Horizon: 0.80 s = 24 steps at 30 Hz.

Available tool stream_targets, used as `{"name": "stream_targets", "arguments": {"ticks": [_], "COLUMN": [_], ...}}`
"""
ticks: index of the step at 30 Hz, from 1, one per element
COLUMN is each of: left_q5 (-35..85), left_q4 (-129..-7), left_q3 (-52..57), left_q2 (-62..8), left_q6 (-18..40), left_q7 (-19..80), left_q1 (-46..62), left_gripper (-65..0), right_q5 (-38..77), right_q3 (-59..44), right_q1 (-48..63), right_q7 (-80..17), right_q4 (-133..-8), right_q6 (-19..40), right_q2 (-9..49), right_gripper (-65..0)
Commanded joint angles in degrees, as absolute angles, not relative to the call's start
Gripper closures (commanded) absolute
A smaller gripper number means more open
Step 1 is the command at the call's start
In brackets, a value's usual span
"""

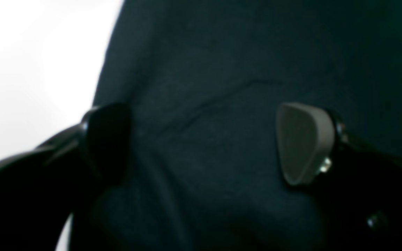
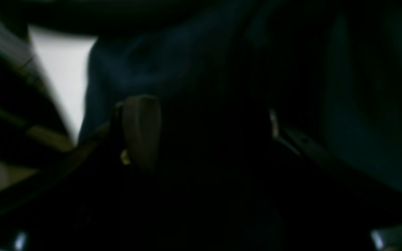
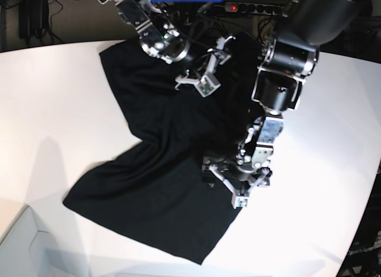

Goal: Layout the t-shirt on the table in an organized manner, then fold the t-shirt properly
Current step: 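Regrasp the shirt with both grippers and drag it across the table, then pinch the shirt edges with both grippers and pull them apart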

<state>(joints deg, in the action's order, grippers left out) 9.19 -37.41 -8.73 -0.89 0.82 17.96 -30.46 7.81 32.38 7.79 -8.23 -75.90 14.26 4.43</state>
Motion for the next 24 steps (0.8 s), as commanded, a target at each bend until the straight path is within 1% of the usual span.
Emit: {"name": "stream_targets", "arguments": {"ticks": [1,6,8,12,18,24], "left_q5": [9.7,9.8,9.8,9.9,13.7,24.2], "left_q4": [-37.5,-42.2,-45.4,-55.8,-74.4,-91.4], "left_q3": [-8.5,-8.2,-8.1,-8.0,-2.8,-2.1], "left_q2": [-2.2,-5.8,-7.2,-9.2,-9.1,-9.1], "left_q6": [0.2,0.2,0.2,0.2,0.2,0.2], "left_q7": [19.8,20.6,23.6,32.8,43.5,49.9], "left_q1": [-31.0,-25.8,-23.6,-18.4,-8.0,0.7], "left_gripper": [-65.0,-65.0,-65.0,-65.0,-65.0,-65.0], "right_q5": [5.2,5.1,5.2,5.2,5.0,4.9], "right_q3": [29.3,19.0,16.3,12.5,11.5,11.6], "right_q1": [8.7,6.8,5.1,-0.4,-11.0,-21.0], "right_q7": [-17.5,-17.5,-17.5,-17.5,-17.1,-9.1], "right_q4": [-74.4,-73.9,-72.3,-66.2,-52.4,-39.0], "right_q6": [9.5,9.7,9.7,9.7,9.8,9.8], "right_q2": [7.2,9.9,11.0,12.6,14.0,16.8], "right_gripper": [-38.0,-38.1,-38.1,-38.3,-38.3,-38.5]}}
